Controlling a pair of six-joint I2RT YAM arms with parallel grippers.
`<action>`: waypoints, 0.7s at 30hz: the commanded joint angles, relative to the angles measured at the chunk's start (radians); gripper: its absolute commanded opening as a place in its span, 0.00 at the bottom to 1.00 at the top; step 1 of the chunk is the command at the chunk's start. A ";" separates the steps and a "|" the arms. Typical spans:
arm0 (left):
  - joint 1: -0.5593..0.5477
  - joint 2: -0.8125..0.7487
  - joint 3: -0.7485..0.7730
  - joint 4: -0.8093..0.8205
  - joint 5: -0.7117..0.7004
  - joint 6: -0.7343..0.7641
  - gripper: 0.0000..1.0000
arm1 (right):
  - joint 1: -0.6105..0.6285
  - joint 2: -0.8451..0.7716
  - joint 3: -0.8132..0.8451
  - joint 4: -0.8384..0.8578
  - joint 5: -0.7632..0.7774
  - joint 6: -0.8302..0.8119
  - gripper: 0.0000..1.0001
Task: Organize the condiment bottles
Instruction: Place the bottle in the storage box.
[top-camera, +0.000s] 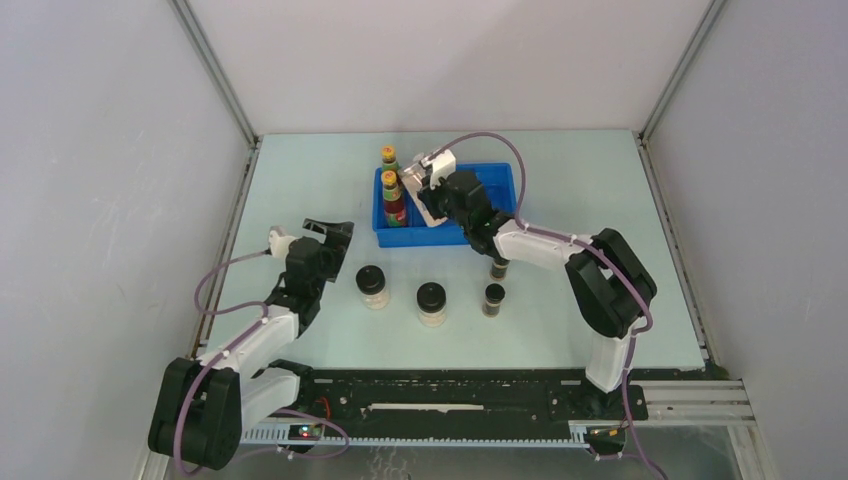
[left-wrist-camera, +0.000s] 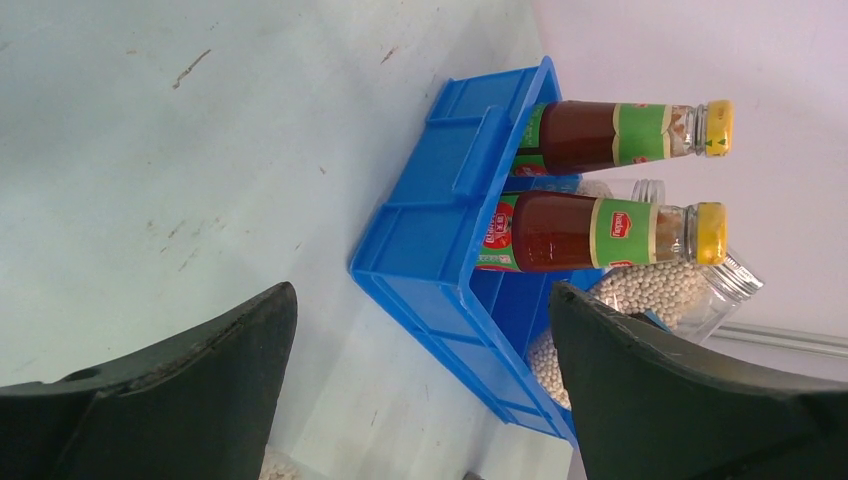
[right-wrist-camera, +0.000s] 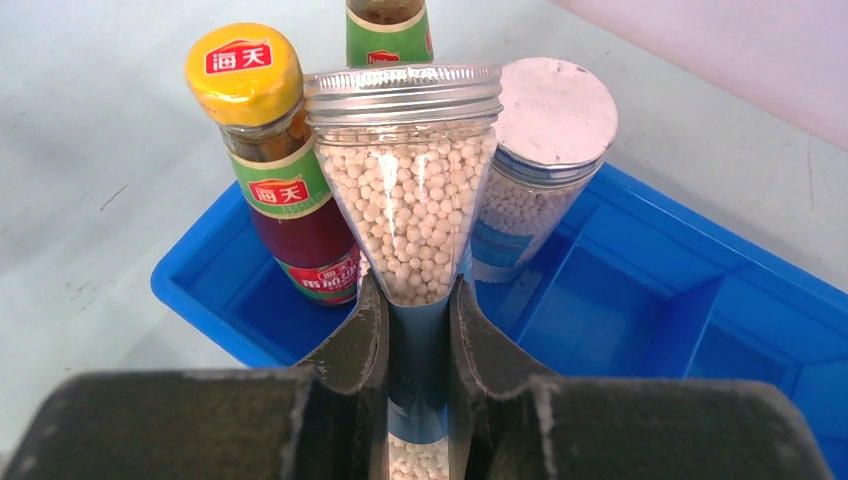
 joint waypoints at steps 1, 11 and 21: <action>-0.010 0.005 0.062 0.033 -0.019 0.028 1.00 | 0.019 -0.072 -0.037 0.262 0.067 -0.018 0.00; -0.025 0.026 0.051 0.076 -0.030 0.035 1.00 | 0.036 0.005 -0.084 0.503 0.177 -0.034 0.00; -0.029 0.056 0.039 0.114 -0.033 0.041 1.00 | 0.043 0.088 -0.084 0.611 0.212 -0.023 0.00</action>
